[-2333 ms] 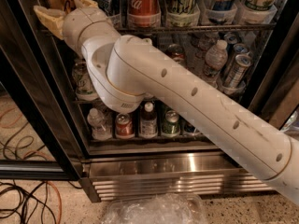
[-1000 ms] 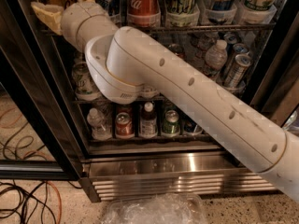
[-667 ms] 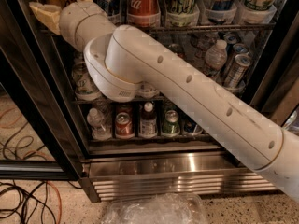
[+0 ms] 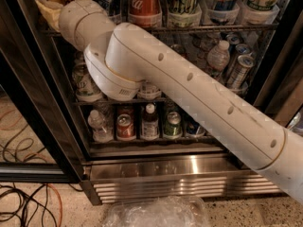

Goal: Pick orange can from top shelf of fridge

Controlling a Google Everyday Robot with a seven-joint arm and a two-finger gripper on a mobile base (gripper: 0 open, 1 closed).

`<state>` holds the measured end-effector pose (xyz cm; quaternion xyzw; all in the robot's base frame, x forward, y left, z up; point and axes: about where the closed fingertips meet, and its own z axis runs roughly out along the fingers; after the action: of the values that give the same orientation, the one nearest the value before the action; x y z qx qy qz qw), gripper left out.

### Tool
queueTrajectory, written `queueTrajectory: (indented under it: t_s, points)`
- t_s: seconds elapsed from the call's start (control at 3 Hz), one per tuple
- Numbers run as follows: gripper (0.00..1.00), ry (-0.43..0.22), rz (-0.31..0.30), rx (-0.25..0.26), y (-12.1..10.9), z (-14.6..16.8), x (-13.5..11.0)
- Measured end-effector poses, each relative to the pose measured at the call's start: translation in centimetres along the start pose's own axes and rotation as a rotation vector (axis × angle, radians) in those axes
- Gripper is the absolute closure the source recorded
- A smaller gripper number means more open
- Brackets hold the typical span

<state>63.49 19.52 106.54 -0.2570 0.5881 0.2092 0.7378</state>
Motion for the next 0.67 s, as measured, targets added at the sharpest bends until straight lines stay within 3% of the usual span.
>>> queueTrajectory:
  t_s: [0.67]
  points:
    - [0.96, 0.000, 0.000, 0.000, 0.00, 0.00, 0.00]
